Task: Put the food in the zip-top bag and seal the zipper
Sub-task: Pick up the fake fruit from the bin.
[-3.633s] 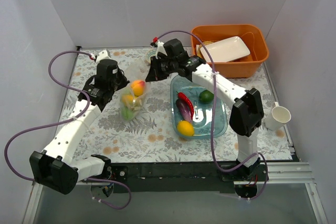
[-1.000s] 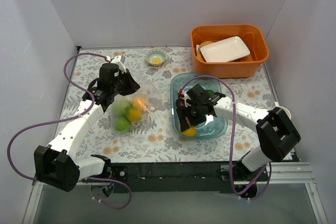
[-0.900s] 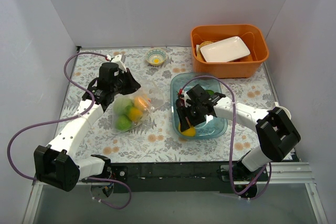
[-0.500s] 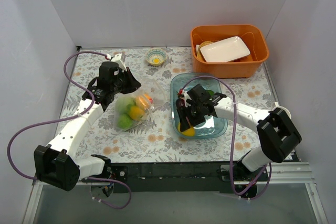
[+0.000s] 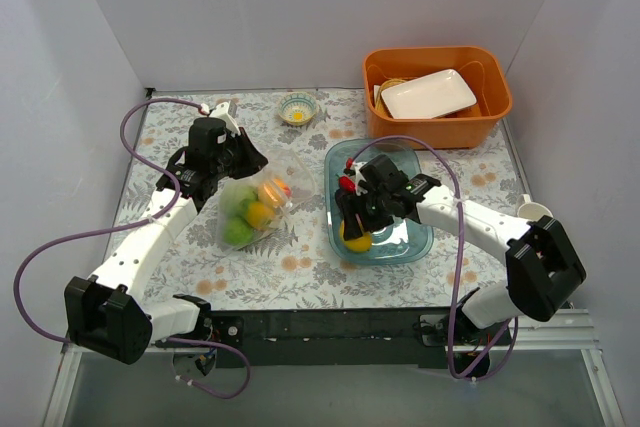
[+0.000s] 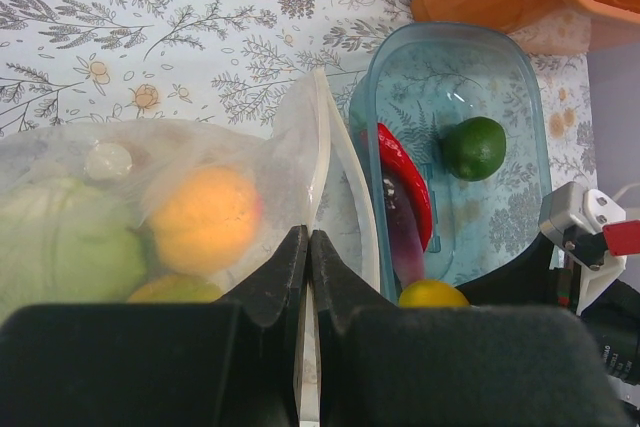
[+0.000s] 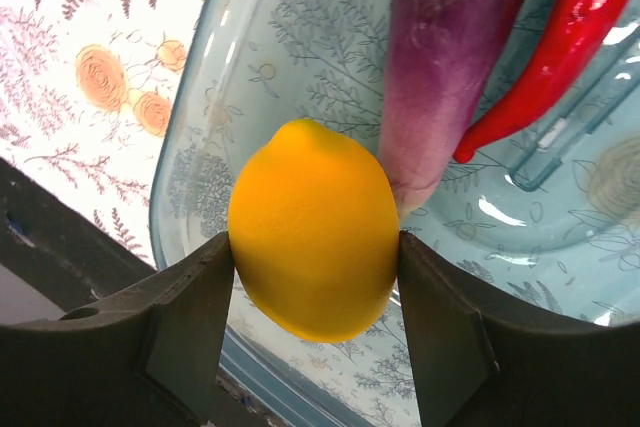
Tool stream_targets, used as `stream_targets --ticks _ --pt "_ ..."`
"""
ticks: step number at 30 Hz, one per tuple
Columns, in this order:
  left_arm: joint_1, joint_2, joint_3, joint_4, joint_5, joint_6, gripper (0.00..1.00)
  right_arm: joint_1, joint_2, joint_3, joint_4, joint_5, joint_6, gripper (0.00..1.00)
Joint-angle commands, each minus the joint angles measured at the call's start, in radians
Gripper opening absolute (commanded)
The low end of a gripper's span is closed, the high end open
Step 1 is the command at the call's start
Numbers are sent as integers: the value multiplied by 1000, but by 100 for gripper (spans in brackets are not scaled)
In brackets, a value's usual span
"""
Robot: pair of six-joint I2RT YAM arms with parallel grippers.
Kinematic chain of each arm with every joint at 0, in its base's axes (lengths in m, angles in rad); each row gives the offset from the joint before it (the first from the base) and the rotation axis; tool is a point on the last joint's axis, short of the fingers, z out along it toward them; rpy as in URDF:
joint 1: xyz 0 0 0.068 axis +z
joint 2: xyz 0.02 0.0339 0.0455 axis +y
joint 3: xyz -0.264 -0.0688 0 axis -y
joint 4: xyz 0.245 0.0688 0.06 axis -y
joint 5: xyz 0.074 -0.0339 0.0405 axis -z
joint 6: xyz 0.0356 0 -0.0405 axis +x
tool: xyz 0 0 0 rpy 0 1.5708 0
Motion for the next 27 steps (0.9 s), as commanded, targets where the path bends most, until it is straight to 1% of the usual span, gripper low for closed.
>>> stream_targets --ticks 1,9,14,18,23,27 --pt "4 -14 26 5 -14 -6 0 -2 -42 42 2 72 46 17" --pt "4 -13 16 6 5 -12 0 -4 -42 126 89 93 117 17" --pt "4 -16 10 8 8 -9 0 -17 -37 171 209 71 172 17" --pt "4 -26 -1 9 22 -3 0 -28 7 226 275 17 197 17" --pt "4 -46 -13 28 86 22 3 -33 70 283 297 -12 204 17" --pt "4 -52 -30 36 118 40 3 -42 121 319 318 -52 215 17"
